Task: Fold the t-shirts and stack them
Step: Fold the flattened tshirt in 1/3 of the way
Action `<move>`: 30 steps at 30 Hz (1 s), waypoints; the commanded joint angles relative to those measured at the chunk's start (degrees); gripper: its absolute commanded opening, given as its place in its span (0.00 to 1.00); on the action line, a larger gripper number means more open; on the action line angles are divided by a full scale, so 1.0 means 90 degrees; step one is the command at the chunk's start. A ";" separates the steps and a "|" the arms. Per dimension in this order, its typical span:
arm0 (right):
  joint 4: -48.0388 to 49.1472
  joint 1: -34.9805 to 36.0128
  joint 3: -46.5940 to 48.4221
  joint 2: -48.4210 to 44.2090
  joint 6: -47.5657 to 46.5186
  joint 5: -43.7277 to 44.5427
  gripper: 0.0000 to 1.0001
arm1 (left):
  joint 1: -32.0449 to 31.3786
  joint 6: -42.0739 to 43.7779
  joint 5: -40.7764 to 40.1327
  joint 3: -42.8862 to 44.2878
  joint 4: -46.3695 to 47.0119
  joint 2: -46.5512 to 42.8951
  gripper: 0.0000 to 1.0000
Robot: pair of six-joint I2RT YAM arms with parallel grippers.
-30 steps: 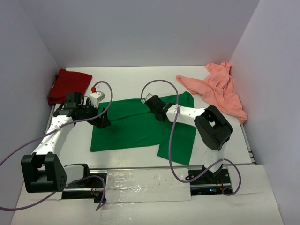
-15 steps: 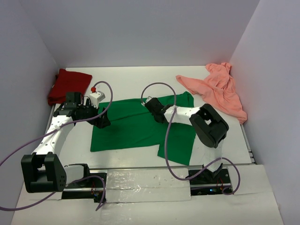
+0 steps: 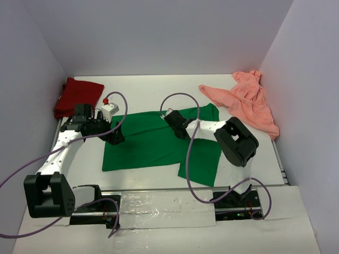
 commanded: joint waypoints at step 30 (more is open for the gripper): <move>-0.2173 0.0809 0.1169 -0.0108 0.0906 -0.2661 0.27 | -0.0036 0.0143 0.0312 0.0033 -0.0110 -0.0141 0.99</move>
